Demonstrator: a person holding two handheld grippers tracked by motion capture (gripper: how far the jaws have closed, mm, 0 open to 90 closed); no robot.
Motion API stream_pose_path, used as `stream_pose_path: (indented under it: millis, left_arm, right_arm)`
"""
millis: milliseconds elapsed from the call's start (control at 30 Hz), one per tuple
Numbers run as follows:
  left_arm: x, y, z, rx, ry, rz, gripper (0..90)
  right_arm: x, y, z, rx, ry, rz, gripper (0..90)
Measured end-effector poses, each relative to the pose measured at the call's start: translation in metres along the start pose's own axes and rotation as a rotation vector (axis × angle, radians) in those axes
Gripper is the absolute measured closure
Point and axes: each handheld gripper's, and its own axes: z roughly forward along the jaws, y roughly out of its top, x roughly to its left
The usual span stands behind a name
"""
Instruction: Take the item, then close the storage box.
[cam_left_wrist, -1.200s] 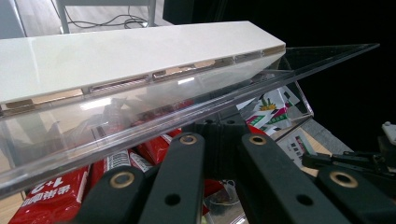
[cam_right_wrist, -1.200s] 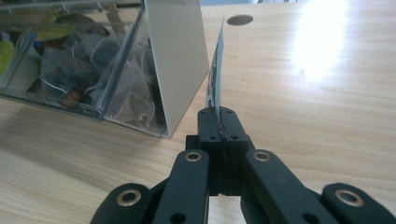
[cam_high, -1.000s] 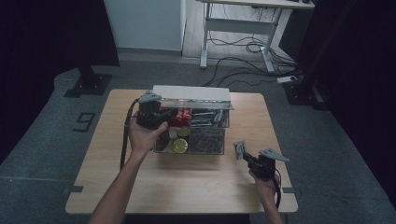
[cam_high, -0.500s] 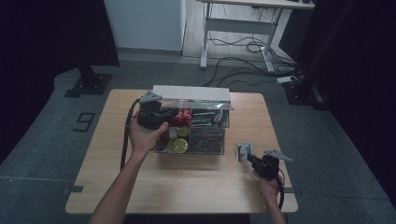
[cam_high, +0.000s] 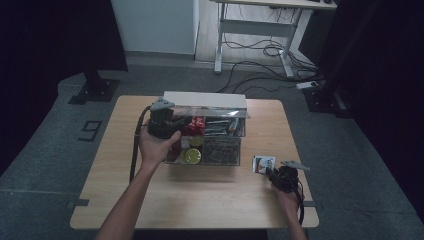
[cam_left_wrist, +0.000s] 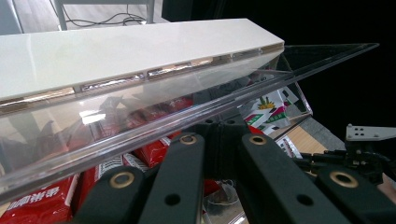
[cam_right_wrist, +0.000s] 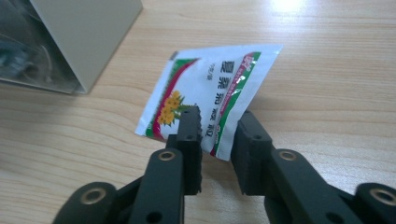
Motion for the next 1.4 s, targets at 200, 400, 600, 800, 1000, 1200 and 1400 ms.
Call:
stream_pose_path:
  millis: [200,400,600,800,1000,1200,1400]
  left_arm:
    - [0.0,-0.001,0.0,0.0,-0.005,-0.001,89.9]
    - [-0.001,-0.001,-0.001,-0.001,-0.005,0.004,89.9]
    - [-0.002,-0.001,-0.002,-0.001,-0.005,0.006,90.0]
    - [-0.002,-0.002,-0.002,-0.006,-0.006,0.003,90.0]
    - [-0.004,-0.004,-0.003,-0.006,-0.008,0.002,90.0]
    - [-0.004,-0.009,-0.004,-0.001,-0.01,-0.001,90.0]
    - [-0.005,-0.013,-0.005,0.003,-0.016,0.0,90.0]
  right_arm:
    - [0.0,0.0,0.001,0.013,-0.033,-0.01,64.2]
    - [0.002,0.0,0.002,0.018,-0.084,-0.033,54.5]
    - [0.004,0.003,-0.005,-0.023,-0.085,-0.021,49.7]
    - [0.008,0.007,-0.016,-0.08,-0.032,-0.003,50.0]
    - [0.013,0.01,-0.023,-0.114,0.006,-0.01,51.2]
    - [0.016,0.011,-0.025,-0.12,0.024,-0.017,51.9]
    - [0.015,0.01,-0.026,-0.12,0.031,-0.01,52.6]
